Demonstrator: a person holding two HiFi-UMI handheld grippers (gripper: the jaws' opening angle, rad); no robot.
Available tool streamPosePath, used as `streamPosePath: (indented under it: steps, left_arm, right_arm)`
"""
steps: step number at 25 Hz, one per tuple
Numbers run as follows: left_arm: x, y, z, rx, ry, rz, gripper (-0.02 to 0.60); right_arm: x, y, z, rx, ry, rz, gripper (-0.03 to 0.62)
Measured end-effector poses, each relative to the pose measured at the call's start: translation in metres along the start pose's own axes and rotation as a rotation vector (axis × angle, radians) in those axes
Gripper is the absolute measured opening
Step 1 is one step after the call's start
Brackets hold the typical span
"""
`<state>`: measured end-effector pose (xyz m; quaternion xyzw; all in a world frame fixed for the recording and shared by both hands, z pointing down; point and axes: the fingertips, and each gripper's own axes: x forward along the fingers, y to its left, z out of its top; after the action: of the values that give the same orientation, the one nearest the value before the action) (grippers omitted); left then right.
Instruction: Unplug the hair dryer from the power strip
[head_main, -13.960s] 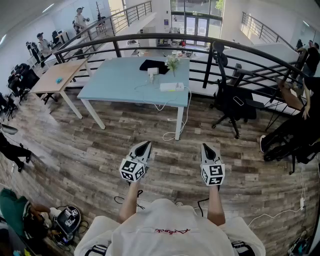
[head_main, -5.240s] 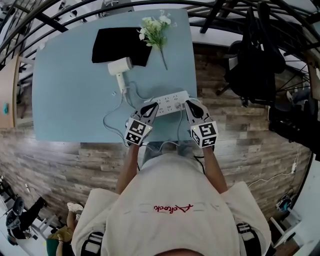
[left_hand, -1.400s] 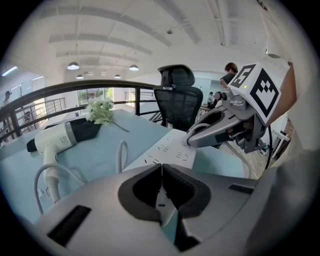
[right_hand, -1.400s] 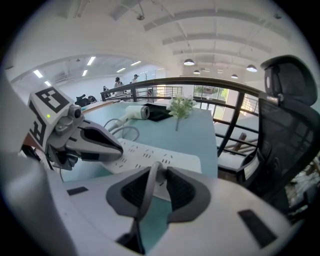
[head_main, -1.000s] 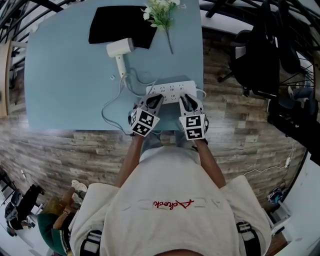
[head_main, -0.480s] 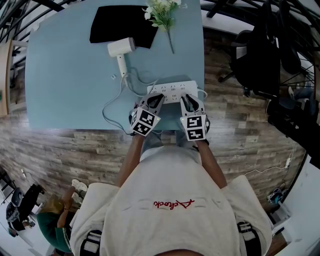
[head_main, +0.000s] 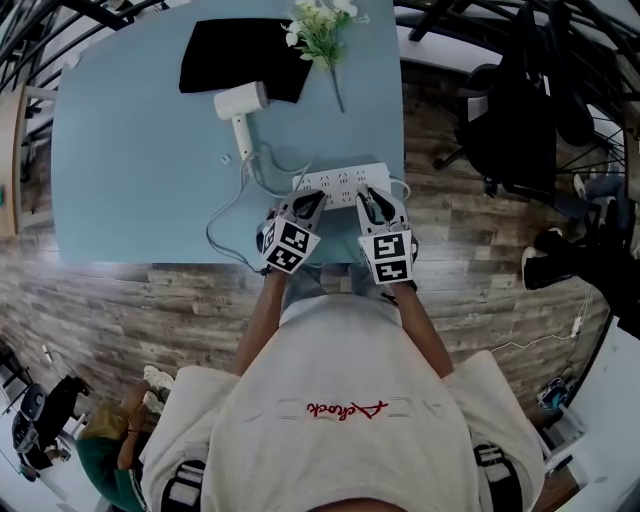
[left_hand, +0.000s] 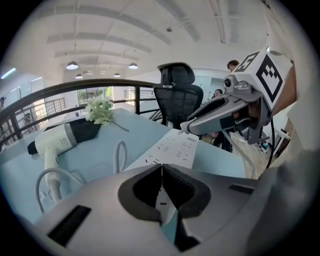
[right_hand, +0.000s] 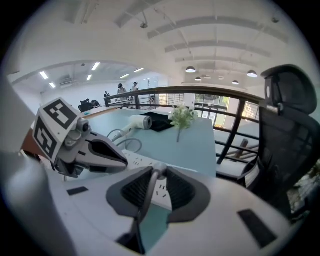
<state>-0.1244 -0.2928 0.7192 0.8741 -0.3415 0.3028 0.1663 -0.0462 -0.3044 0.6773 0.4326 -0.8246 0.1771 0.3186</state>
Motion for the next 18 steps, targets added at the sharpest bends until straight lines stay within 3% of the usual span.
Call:
streamPosePath:
  steps: [8,18]
  left_arm:
    - [-0.012,0.002,0.023,-0.015,-0.079,0.056,0.009]
    - [-0.042,0.003,0.079,-0.046,-0.222,0.145,0.009]
  right_arm:
    - [-0.01,-0.005,0.004,-0.003,-0.029,0.003,0.095]
    - [-0.043,-0.012,0.027,-0.028,-0.126,0.018,0.095]
